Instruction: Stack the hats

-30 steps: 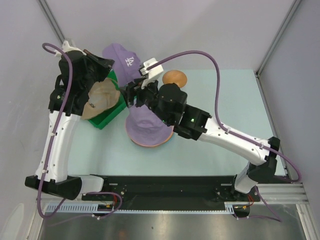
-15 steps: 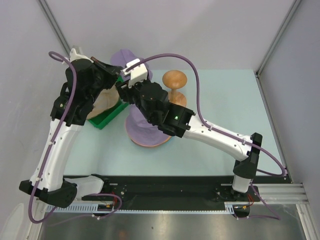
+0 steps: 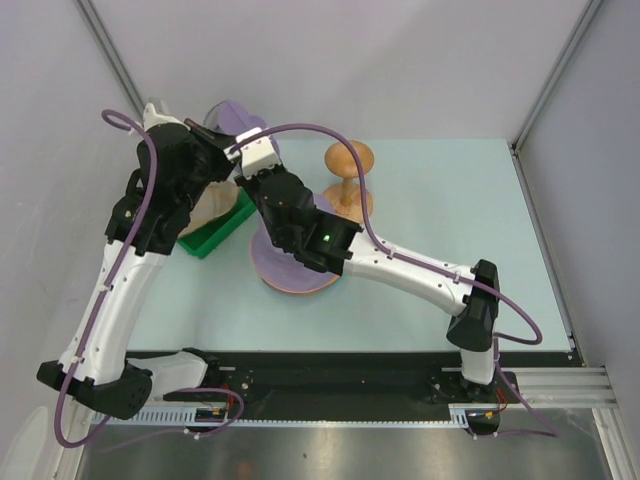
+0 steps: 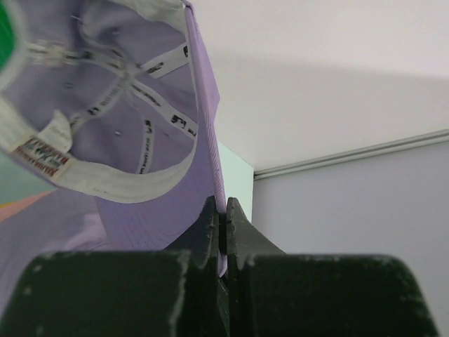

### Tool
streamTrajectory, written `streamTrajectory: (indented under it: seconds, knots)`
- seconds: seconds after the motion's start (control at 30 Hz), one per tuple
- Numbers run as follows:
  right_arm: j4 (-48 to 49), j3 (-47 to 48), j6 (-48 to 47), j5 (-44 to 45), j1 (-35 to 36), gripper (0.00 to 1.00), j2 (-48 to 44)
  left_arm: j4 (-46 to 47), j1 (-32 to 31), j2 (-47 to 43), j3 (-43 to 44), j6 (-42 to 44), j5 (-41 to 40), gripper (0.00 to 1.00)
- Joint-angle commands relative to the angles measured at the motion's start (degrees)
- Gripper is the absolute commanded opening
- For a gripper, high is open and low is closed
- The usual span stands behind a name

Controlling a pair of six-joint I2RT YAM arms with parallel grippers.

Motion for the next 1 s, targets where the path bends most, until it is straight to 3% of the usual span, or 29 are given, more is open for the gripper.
streamTrajectory:
  seconds: [0.0,0.07,0.1,0.13,0.17,0.27,0.33,0.43,0.6,0.8,0.97]
  knots:
    - [6.08,1.47,-2.82,7.61,-2.84,0.00,-1.06,4.70,-0.53,-3.14,-0.78,1.28,2.22,0.06]
    - [7.74,0.68,-3.61,7.79,-4.50,0.00,-1.76,7.07,-0.53,-3.40,-3.06,2.51,4.77,0.25]
    - [8.18,0.24,-3.78,7.88,-5.12,0.00,-2.38,8.57,-0.53,-3.58,-3.59,2.77,5.65,0.46]
    - [8.97,0.24,-4.13,7.62,-6.52,0.00,-2.64,9.02,-0.53,-3.67,-4.38,3.30,6.70,0.55]
    - [9.50,0.24,-4.49,7.61,-7.05,0.00,-2.91,9.89,-0.53,-3.76,-4.74,3.56,7.32,0.71]
    - [12.13,-0.38,-6.68,6.30,-9.86,0.00,-4.40,12.78,-0.35,-4.02,-6.23,5.49,10.47,0.92]
    - [13.80,-0.47,-8.17,4.46,-12.84,0.00,-5.19,15.69,0.00,-5.07,-8.86,7.08,12.15,1.00]
    - [15.82,0.49,-9.76,1.04,-17.76,0.00,-5.28,20.53,0.52,-6.82,-11.94,7.35,15.06,1.00]
    - [21.69,-4.14,-16.34,-6.60,-23.75,0.00,-6.77,17.99,1.84,-8.41,-13.44,12.34,10.51,1.00]
    - [30.49,-26.37,-25.40,-15.66,-25.78,0.00,-15.99,13.59,4.66,-13.07,-18.44,16.74,5.67,1.00]
    - [31.31,-42.36,-22.16,-21.91,-24.90,0.00,-23.12,9.20,7.21,-15.79,-21.17,19.47,4.78,1.00]
